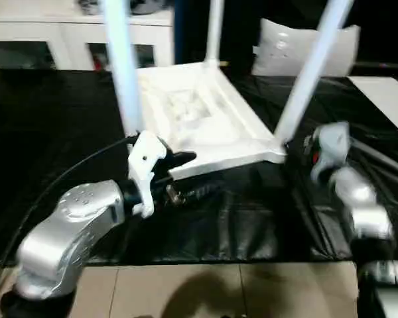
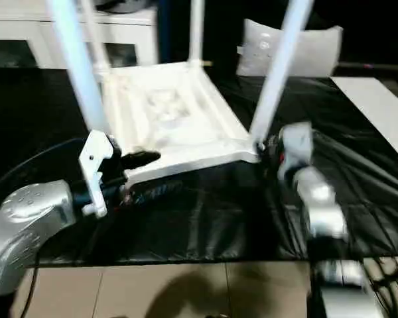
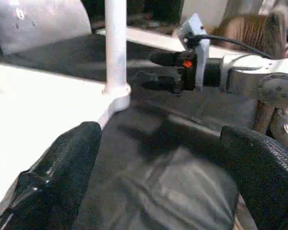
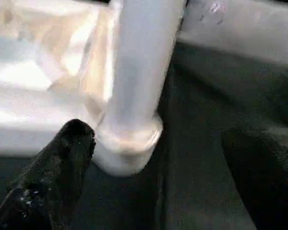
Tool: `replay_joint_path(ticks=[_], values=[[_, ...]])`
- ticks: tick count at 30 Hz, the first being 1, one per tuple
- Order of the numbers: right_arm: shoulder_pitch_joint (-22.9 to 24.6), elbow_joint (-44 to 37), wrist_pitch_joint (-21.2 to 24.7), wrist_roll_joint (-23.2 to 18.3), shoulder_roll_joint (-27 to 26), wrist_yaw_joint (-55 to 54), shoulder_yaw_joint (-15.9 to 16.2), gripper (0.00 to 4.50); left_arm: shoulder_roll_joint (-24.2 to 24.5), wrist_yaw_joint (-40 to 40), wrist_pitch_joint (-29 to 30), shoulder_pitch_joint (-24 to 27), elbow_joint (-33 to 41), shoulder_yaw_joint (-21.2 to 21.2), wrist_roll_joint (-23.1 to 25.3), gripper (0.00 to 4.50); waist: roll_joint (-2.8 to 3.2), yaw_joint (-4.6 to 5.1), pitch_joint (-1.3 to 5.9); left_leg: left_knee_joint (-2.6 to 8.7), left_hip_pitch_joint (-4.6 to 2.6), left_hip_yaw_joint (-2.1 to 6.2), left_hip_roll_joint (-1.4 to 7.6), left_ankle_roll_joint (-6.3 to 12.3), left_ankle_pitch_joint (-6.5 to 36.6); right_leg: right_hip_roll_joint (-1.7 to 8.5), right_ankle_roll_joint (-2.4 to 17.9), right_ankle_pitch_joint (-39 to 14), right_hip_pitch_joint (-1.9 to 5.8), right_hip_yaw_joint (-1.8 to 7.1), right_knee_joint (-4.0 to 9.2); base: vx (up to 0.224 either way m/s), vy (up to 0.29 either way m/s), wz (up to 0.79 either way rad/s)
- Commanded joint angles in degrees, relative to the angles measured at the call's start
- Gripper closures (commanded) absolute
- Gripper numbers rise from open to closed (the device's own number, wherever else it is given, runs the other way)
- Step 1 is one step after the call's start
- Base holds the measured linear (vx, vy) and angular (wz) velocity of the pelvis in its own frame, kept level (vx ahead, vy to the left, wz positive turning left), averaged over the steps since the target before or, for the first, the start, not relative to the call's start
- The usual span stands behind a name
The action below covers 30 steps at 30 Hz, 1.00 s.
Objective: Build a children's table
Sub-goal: Rotate table base
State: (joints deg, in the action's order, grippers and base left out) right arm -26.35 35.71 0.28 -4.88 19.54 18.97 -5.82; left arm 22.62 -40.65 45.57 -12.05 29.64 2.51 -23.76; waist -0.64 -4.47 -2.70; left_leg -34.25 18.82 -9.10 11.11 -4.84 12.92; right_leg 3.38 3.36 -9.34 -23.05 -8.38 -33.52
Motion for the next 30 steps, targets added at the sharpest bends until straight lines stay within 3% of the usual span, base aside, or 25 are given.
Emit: replay_joint_path(ticks=[1,2,5,9,11,15,16,18,19,20,21,22,24,30], values=[[0.7,-2.8,1.5,-1.0,-0.3,1.2,0.9,0.0,0.9,0.6,1.7,0.6,1.3,-1.9,-0.8,0.06,-0.48,-0.01,3.53,3.15,1.49,-0.06,1.23,4.89,2.7,4.38,3.3,-17.5,4.09,3.81,3.9,0.0,0.0,0.0],[1.9,-4.4,2.1,-1.4,-0.3,2.2,1.4,0.0,1.5,0.6,2.6,1.2,1.8,-2.8,-1.3,0.06,-0.25,0.01,3.49,3.11,1.19,-0.12,1.26,5.0,3.5,4.26,3.1,-18.7,3.74,3.7,4.25,0.0,0.0,0.0],[4.1,-7.6,3.5,-2.0,-0.4,4.2,2.0,0.0,2.9,0.2,3.9,2.6,2.8,-4.5,-2.2,0.06,-0.24,0.15,3.1,3.27,1.0,-0.05,1.4,4.64,6.5,4.29,1.4,-23.1,3.56,3.38,4.93,0.0,0.0,0.0],[7.3,-13.1,5.5,-2.8,-0.8,7.2,3.7,0.0,5.3,0.5,4.0,3.8,2.3,-7.3,-2.3,0.06,-0.17,0.13,2.99,3.34,0.91,0.1,1.28,4.19,7.6,4.2,-0.4,-25.4,3.41,3.29,5.32,0.0,0.0,0.0],[8.6,-15.6,6.6,-2.7,-1.2,8.7,5.5,0.0,8.4,0.6,4.1,4.5,-1.0,-10.0,-1.2,0.06,-0.35,0.25,3.09,3.38,0.99,0.21,1.29,4.31,7.2,4.16,-0.3,-24.6,3.39,3.26,5.23,0.0,0.0,0.0],[9.0,-17.0,7.8,-2.4,-1.7,8.9,6.5,0.0,11.7,-0.1,4.6,6.4,-3.5,-12.4,-0.4,0.06,-0.03,0.46,3.09,3.5,0.98,0.4,1.24,4.05,7.1,4.28,-0.3,-24.9,3.42,3.24,5.2,0.0,0.0,0.0],[8.9,-17.0,8.0,-2.3,-1.8,8.8,6.6,0.0,12.4,-0.3,4.6,6.9,-4.1,-13.1,-0.2,0.06,-0.41,0.57,3.1,3.54,0.91,0.42,1.45,4.1,7.0,4.31,0.1,-24.3,3.35,3.32,5.17,0.0,0.0,0.0],[8.6,-17.1,8.5,-2.0,-1.9,8.9,7.0,0.0,13.5,0.3,4.5,7.2,-5.9,-14.9,0.6,0.06,0.08,0.55,3.09,3.64,0.87,0.52,1.6,4.13,6.8,4.44,1.1,-23.2,3.29,3.48,4.93,0.0,0.0,0.0],[8.6,-17.7,9.3,-1.8,-2.0,9.0,7.2,0.0,14.1,1.5,4.2,6.6,-8.0,-16.0,1.0,0.06,-0.42,0.69,3.07,3.64,0.83,0.49,1.6,4.21,6.9,4.36,1.4,-22.8,3.31,3.48,4.96,0.0,0.0,0.0],[8.5,-17.9,9.7,-1.8,-2.0,9.0,7.3,0.0,14.3,2.1,3.9,6.0,-9.3,-16.3,1.2,0.06,-0.24,0.54,3.03,3.68,0.82,0.49,1.45,4.11,7.0,4.4,1.3,-23.0,3.37,3.47,4.92,0.0,0.0,0.0],[8.3,-17.8,9.8,-1.8,-2.0,8.9,7.3,0.0,14.3,2.7,2.9,5.0,-10.9,-16.2,1.6,0.06,-0.65,0.58,3.06,3.68,0.79,0.46,1.48,4.14,7.0,4.42,1.1,-23.2,3.36,3.47,4.99,0.0,0.0,0.0],[8.1,-17.7,9.9,-1.7,-2.0,8.9,7.4,0.0,14.4,3.1,2.2,4.4,-11.9,-16.0,2.0,0.06,-0.37,0.46,3.03,3.75,0.67,0.56,1.52,3.98,7.2,4.52,1.1,-23.6,3.34,3.51,4.96,0.0,0.0,0.0],[7.5,-16.8,10.0,-1.5,-2.3,8.5,7.4,0.0,13.1,2.9,-0.9,1.0,-16.0,-14.9,2.1,0.06,-0.45,0.29,2.97,3.81,0.48,0.57,1.57,3.76,7.6,4.65,1.1,-24.3,3.27,3.49,5.2,0.0,0.0,0.0],[6.3,-13.9,12.0,0.8,-2.7,5.9,8.1,0.0,8.4,0.1,-6.2,-6.8,-24.8,-10.2,2.3,0.06,-0.26,-0.69,3.42,3.87,0.53,0.71,1.87,3.01,4.5,5.09,3.4,-18.6,3.64,4.02,4.24,0.0,0.0,0.0]])
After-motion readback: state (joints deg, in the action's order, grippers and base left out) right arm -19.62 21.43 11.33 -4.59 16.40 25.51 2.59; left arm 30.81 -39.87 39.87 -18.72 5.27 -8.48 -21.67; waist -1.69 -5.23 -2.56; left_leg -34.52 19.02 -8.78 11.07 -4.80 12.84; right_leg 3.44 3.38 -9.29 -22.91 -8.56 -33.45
